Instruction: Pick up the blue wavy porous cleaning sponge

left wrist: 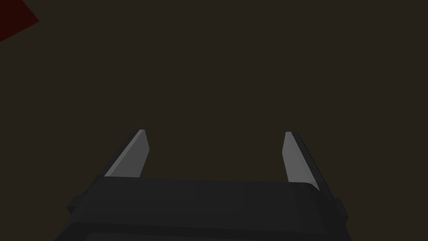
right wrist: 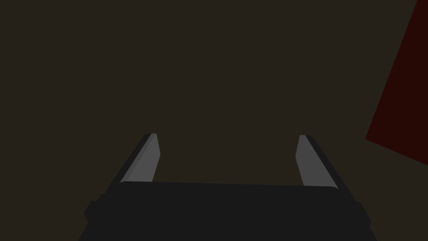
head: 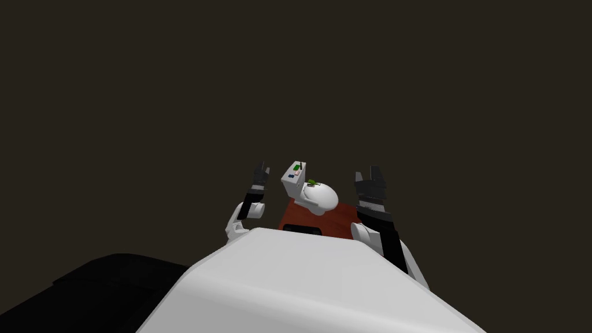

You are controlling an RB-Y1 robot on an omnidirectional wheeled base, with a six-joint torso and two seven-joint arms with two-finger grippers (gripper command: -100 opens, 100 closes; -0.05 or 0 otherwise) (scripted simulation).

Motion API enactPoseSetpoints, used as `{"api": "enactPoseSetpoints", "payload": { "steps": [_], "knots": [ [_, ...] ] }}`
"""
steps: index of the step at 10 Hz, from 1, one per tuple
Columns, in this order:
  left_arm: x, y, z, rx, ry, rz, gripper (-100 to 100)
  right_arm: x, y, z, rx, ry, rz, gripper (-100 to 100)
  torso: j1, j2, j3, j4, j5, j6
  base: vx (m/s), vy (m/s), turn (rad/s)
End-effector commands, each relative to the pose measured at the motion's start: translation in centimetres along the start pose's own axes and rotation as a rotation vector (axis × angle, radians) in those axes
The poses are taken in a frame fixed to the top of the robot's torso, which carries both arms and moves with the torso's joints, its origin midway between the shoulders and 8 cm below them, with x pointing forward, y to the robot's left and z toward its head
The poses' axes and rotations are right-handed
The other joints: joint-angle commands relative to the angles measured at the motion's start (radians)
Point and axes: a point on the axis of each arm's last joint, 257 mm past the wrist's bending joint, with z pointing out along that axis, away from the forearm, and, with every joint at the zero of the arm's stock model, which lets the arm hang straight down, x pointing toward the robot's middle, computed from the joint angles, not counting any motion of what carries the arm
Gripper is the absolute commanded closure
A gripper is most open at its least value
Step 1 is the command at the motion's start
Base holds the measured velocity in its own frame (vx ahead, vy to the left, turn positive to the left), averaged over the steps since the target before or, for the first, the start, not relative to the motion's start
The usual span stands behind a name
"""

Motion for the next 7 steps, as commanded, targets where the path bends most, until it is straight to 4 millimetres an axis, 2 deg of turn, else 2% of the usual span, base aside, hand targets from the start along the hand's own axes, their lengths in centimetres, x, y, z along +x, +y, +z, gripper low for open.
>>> {"api": "enactPoseSetpoints", "payload": {
  "steps": [1, 4, 5, 7],
  "knots": [
    [0.1, 0.8, 0.9, -0.028, 0.006, -0.035, -100, 0.0, 0.0, 0.0, 0.000, 0.000, 0.000, 0, 0.000, 0.000, 0.000, 0.000, 0.000, 0.000, 0.000, -0.005, -0.075],
    [0.2, 2.5, 1.7, -0.089, 0.005, -0.066, -100, 0.0, 0.0, 0.0, 0.000, 0.000, 0.000, 0, 0.000, 0.000, 0.000, 0.000, 0.000, 0.000, 0.001, -0.002, -0.057],
    [0.4, 2.9, 2.6, -0.103, 0.009, -0.099, -100, 0.0, 0.0, 0.0, 0.000, 0.000, 0.000, 0, 0.000, 0.000, 0.000, 0.000, 0.000, 0.000, 0.003, -0.002, -0.100],
    [0.3, 4.0, 2.5, -0.144, 0.004, -0.099, -100, 0.0, 0.0, 0.0, 0.000, 0.000, 0.000, 0, 0.000, 0.000, 0.000, 0.000, 0.000, 0.000, 0.003, 0.001, -0.015]
  ]
}}
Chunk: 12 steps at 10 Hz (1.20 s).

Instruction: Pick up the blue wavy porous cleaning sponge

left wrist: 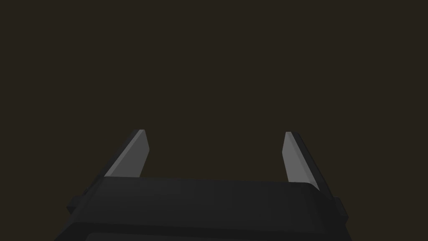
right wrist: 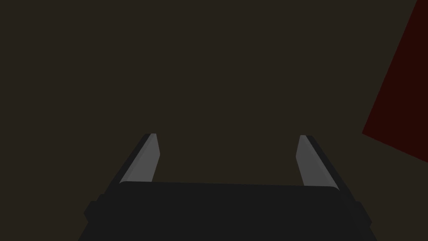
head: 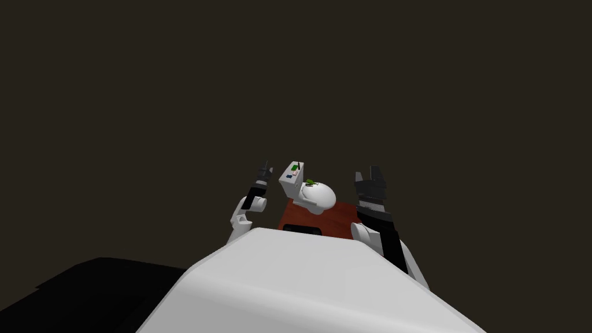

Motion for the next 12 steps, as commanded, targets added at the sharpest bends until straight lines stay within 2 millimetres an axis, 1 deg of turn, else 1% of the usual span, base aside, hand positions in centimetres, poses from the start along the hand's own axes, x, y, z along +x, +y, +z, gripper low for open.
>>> {"api": "enactPoseSetpoints", "payload": {
  "steps": [1, 3, 4, 5, 6, 8, 9, 11, 12],
  "knots": [
    [0.1, 0.6, 0.9, -0.029, 0.003, -0.035, -100, 0.0, 0.0, 0.0, 0.000, 0.000, 0.000, 0, 0.000, 0.000, 0.000, 0.000, 0.000, 0.000, 0.004, -0.002, -0.067],
    [0.0, 1.5, 0.9, -0.061, -0.003, -0.034, -100, 0.0, 0.0, 0.0, 0.000, 0.000, 0.000, 0, 0.000, 0.000, 0.000, 0.000, 0.000, 0.000, 0.003, 0.001, -0.028],
    [0.2, 2.0, 1.8, -0.083, 0.000, -0.068, -100, 0.0, 0.0, 0.0, 0.000, 0.000, 0.000, 0, 0.000, 0.000, 0.000, 0.000, 0.000, 0.000, 0.007, 0.001, -0.078],
    [0.2, 2.6, 1.8, -0.107, -0.004, -0.068, -100, 0.0, 0.0, 0.0, 0.000, 0.000, 0.000, 0, 0.000, 0.000, 0.000, 0.000, 0.000, 0.000, 0.008, 0.002, -0.052],
    [0.5, 3.0, 2.7, -0.123, 0.000, -0.101, -100, 0.0, 0.0, 0.0, 0.000, 0.000, 0.000, 0, 0.000, 0.000, 0.000, 0.000, 0.000, 0.000, 0.013, 0.002, -0.079],
    [0.3, 4.2, 2.5, -0.172, -0.008, -0.101, -100, 0.0, 0.0, 0.0, 0.000, 0.000, 0.000, 0, 0.000, -0.001, 0.000, 0.000, 0.000, 0.000, 0.010, 0.004, -0.020],
    [0.7, 4.6, 3.4, -0.188, -0.004, -0.133, -100, 0.0, 0.0, 0.0, 0.000, 0.000, 0.000, 0, 0.000, 0.000, 0.000, 0.000, 0.000, 0.000, 0.012, 0.001, -0.062],
    [0.6, 5.7, 3.2, -0.232, -0.011, -0.133, -100, 0.0, 0.0, 0.0, 0.000, 0.000, 0.000, 0, 0.000, -0.001, 0.000, 0.000, 0.000, 0.000, 0.010, 0.004, -0.028],
    [1.1, 6.2, 4.0, -0.253, -0.007, -0.164, -100, 0.0, 0.0, 0.0, 0.000, 0.000, 0.000, 0, 0.000, 0.000, 0.000, 0.000, 0.000, 0.000, 0.016, 0.004, -0.078]
  ]
}}
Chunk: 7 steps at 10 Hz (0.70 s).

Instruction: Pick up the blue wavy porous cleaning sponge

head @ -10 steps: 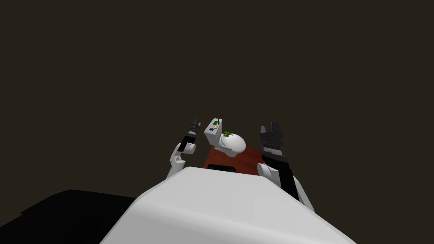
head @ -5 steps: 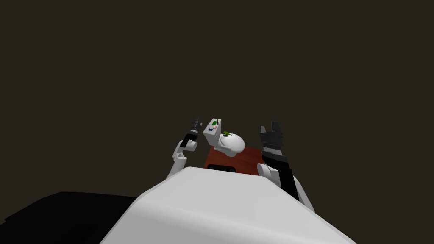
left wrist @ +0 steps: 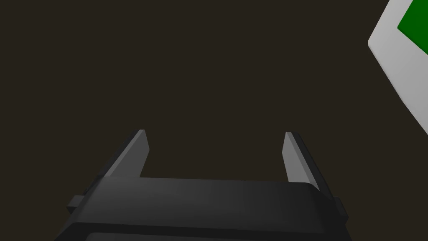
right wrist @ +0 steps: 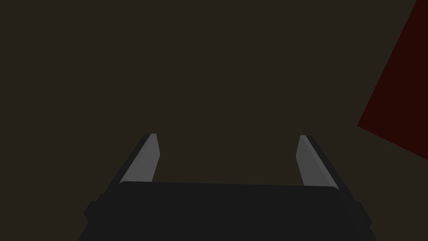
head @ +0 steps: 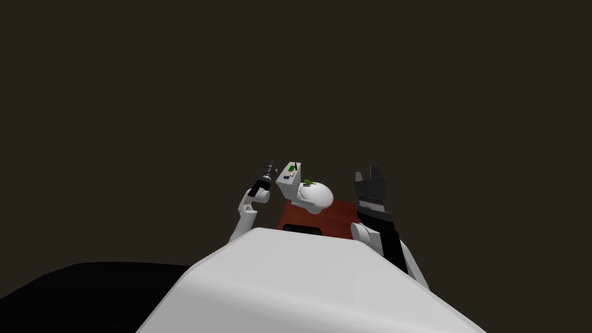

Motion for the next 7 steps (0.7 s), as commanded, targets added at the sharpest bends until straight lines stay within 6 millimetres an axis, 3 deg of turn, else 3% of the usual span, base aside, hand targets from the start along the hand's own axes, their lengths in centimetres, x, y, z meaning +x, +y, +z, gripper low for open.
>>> {"api": "enactPoseSetpoints", "payload": {
  "steps": [1, 7],
  "knots": [
    [0.0, 0.8, 0.4, -0.039, -0.004, -0.015, -100, 0.0, 0.0, 0.0, 0.000, 0.000, 0.000, 0, 0.000, 0.000, 0.000, 0.000, 0.000, 0.000, 0.017, 0.007, -0.050],
    [0.6, 3.9, 1.9, -0.177, -0.013, -0.069, -100, 0.0, 0.0, 0.0, 0.000, 0.000, 0.000, 0, 0.000, 0.000, 0.000, 0.000, 0.000, 0.000, 0.017, 0.007, -0.034]
  ]
}}
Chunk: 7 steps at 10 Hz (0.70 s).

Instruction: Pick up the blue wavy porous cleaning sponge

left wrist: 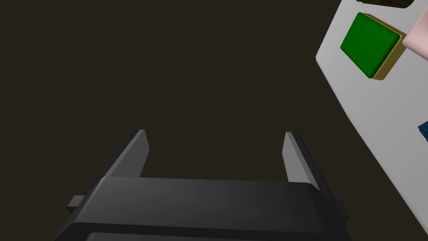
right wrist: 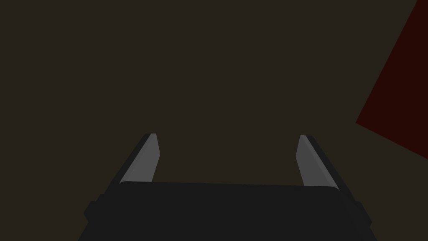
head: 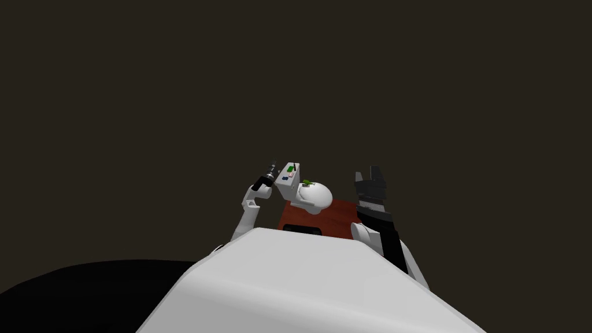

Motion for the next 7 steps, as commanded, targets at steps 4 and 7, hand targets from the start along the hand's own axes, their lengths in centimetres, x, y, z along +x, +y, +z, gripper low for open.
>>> {"api": "enactPoseSetpoints", "payload": {
  "steps": [4, 7],
  "knots": [
    [0.1, 2.6, 0.9, -0.110, -0.013, -0.027, -100, 0.0, 0.0, 0.0, 0.000, 0.000, 0.000, 0, 0.000, 0.000, 0.000, 0.000, 0.000, 0.000, 0.016, 0.009, -0.024],
    [0.4, 4.2, 1.4, -0.185, -0.018, -0.047, -100, 0.0, 0.0, 0.0, 0.000, 0.000, 0.000, 0, 0.000, 0.000, 0.000, 0.000, 0.000, 0.000, 0.024, 0.010, -0.029]
  ]
}}
